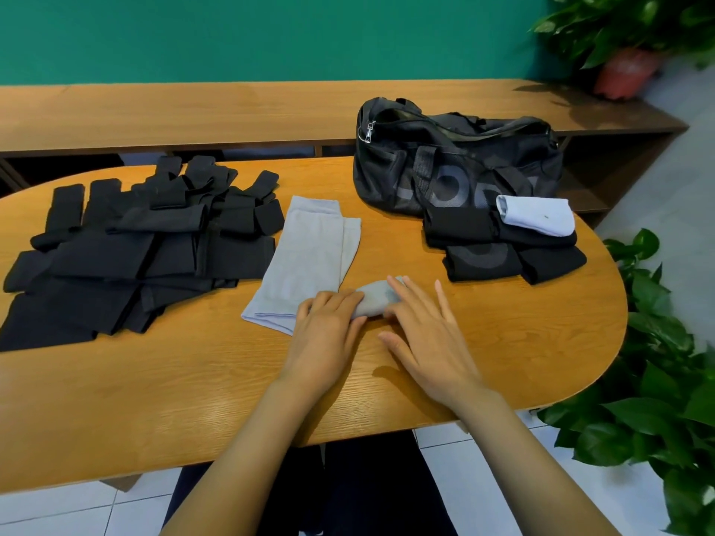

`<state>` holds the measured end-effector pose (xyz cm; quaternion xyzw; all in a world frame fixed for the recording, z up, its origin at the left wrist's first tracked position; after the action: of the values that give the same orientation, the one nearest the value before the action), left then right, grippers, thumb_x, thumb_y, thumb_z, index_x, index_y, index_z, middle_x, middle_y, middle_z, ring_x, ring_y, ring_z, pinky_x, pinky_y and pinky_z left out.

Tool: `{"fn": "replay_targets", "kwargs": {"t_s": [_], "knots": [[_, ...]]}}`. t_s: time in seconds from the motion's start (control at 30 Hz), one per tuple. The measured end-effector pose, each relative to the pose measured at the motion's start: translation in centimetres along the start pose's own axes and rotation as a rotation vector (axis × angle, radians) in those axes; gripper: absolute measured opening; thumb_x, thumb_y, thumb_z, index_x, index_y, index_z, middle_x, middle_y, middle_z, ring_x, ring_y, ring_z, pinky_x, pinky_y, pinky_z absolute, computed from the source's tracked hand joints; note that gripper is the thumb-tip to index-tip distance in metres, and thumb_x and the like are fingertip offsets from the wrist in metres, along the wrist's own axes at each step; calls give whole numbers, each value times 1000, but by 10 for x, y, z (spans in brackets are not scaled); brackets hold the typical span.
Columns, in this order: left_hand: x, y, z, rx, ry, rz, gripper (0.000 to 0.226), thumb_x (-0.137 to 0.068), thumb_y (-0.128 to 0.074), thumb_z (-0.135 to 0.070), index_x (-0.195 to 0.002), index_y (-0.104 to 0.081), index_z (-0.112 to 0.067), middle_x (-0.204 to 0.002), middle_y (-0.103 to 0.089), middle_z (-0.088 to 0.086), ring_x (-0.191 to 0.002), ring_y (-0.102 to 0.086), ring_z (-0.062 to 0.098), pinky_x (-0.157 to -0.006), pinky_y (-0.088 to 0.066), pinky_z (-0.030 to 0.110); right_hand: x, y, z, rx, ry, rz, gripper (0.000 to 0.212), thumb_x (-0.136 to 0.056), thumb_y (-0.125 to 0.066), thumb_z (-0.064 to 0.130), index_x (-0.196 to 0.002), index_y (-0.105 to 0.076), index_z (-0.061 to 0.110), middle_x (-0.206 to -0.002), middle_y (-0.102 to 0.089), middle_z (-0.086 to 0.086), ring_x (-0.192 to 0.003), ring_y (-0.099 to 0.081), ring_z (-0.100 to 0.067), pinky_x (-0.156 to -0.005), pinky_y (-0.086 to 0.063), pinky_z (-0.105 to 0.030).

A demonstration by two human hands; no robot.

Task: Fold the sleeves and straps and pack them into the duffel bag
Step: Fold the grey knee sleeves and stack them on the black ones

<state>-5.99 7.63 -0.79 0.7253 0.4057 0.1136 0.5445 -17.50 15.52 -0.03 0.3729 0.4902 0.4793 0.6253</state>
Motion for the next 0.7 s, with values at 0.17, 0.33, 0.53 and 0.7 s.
{"fn": "replay_targets", "kwargs": {"t_s": [0.17, 0.33, 0.53, 0.7], "knots": [[-12, 2, -8, 32, -28, 4, 41, -102, -41, -42, -137, -50, -25, -133, -58, -6, -120, -42, 12, -104, -24, 31, -4, -10, 0, 137, 58, 118, 78, -96, -1, 65, -140, -52, 25, -163, -17, 7, -151, -9, -16, -119, 16, -41], [-4, 23, 23, 42, 195, -233, 64, -97, -21, -59, -148, -38, -23, -157, -31, 2, -144, -23, 24, -117, -17, 48, -26, 20, -16, 242, -33, -38, 69, -99, -12, 57, -135, -53, 14, -163, -16, 3, -150, -11, -22, -121, 3, -51], [10, -1, 58, -81, 395, 4, 79, -91, -2, -64, -153, -26, -21, -162, -15, 7, -150, 2, 27, -118, 6, 58, -66, 63, -95, 331, -291, -164, 64, -100, -23, 50, -141, -45, 6, -164, -12, -3, -151, -5, -30, -120, 0, -55], [6, -3, 59, -99, 396, 37, 82, -87, 1, -63, -155, -22, -23, -163, -10, 4, -151, 6, 24, -117, 9, 57, -75, 46, -135, 356, -362, -6, 64, -101, -19, 49, -145, -41, 9, -165, -9, -1, -151, -1, -27, -120, 3, -52]]}}
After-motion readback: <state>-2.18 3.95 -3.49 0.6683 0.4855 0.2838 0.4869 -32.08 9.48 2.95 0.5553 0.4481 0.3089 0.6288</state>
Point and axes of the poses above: each hand's wrist, its own x-axis away from the middle knuckle, its own y-axis out of the back of the hand, z = x × y, the point moved 7 cm from there along -x, towards the middle knuckle
